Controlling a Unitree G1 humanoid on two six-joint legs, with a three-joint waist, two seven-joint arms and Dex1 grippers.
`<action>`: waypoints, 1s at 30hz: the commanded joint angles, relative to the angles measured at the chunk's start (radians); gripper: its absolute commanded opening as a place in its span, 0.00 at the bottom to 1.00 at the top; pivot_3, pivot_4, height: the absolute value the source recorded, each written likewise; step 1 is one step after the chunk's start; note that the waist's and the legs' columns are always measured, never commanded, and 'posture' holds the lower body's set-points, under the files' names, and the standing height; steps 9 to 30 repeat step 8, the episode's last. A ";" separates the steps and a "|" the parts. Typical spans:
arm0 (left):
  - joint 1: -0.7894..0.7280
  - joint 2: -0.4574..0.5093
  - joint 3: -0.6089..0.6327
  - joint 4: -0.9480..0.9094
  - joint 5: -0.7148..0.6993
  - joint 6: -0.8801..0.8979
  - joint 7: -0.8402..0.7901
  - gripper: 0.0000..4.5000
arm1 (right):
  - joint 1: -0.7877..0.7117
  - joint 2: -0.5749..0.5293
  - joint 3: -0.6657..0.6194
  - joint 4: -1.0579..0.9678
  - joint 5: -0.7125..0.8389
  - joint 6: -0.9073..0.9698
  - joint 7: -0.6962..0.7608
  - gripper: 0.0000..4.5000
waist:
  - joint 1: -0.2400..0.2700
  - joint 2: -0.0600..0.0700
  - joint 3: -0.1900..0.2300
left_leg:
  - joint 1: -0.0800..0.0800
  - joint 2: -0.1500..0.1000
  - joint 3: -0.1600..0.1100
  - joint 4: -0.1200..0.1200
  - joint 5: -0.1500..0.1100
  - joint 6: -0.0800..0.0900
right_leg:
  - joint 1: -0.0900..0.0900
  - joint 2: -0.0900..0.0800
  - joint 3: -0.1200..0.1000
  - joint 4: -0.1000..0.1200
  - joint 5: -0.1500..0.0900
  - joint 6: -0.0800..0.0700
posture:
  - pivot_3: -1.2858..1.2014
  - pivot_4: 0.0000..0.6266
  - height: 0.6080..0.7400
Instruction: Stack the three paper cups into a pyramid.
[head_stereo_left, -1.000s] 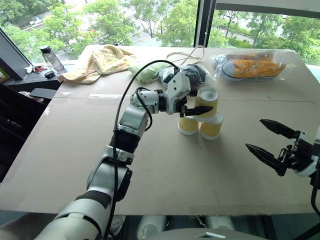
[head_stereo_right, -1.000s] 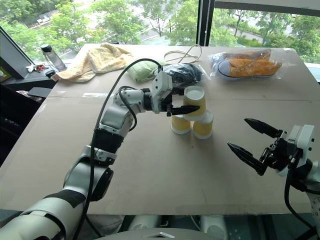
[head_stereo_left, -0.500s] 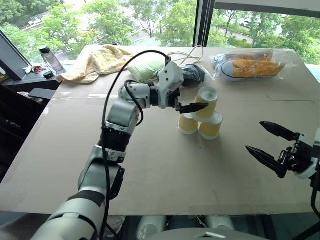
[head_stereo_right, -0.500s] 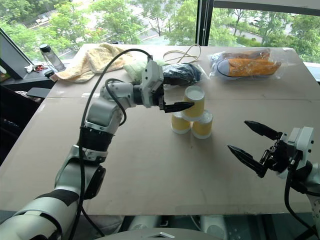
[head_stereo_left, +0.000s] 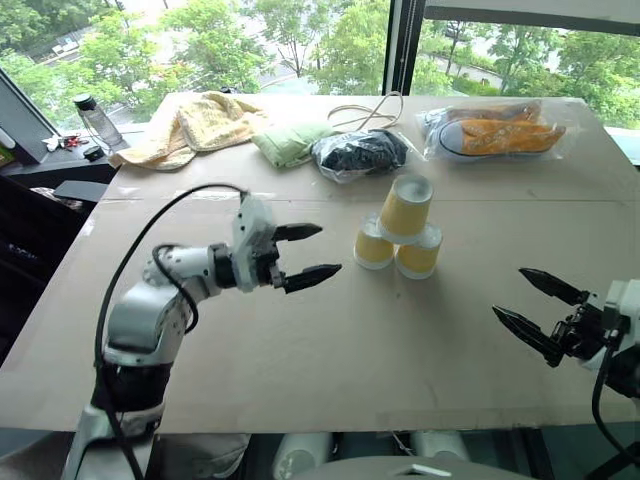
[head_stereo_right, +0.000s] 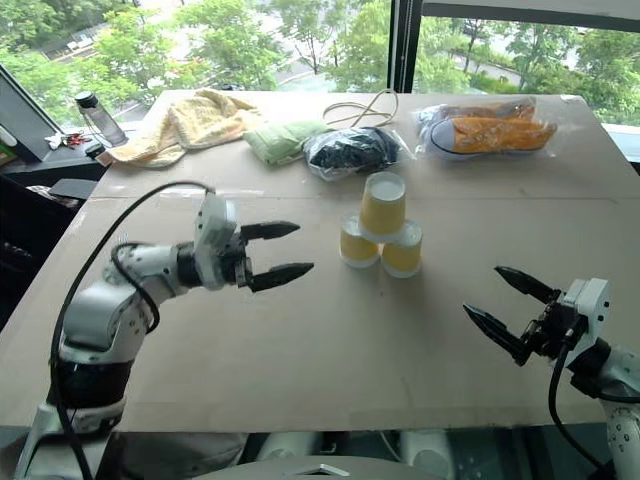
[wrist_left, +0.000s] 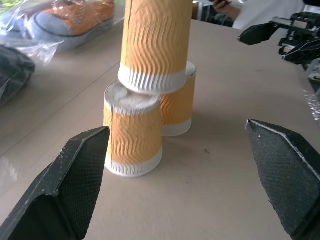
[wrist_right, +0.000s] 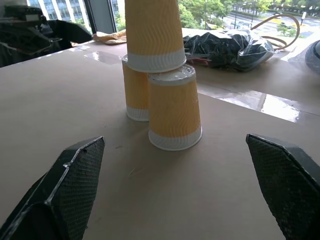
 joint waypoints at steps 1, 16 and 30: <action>0.142 -0.011 0.019 -0.107 0.033 -0.037 0.078 0.99 | -0.023 -0.004 0.011 0.066 -0.061 -0.088 0.029 1.00 | 0.006 0.000 0.001 | 0.000 0.000 0.000 0.000 0.000 0.000 | 0.000 -0.001 0.000 0.000 -0.001 -0.001 | 0.52 0.24 1.00; 0.200 -0.083 -0.033 -0.041 0.130 -0.158 0.183 0.99 | -0.063 -0.037 0.055 0.148 -0.124 -0.100 0.047 1.00 | 0.029 0.003 0.000 | 0.000 0.000 0.001 0.001 0.000 -0.001 | 0.001 -0.006 -0.006 0.000 -0.002 -0.004 | 0.52 0.24 1.00; 0.200 -0.083 -0.033 -0.041 0.130 -0.158 0.183 0.99 | -0.063 -0.037 0.055 0.148 -0.124 -0.100 0.047 1.00 | 0.029 0.003 0.000 | 0.000 0.000 0.001 0.001 0.000 -0.001 | 0.001 -0.006 -0.006 0.000 -0.002 -0.004 | 0.52 0.24 1.00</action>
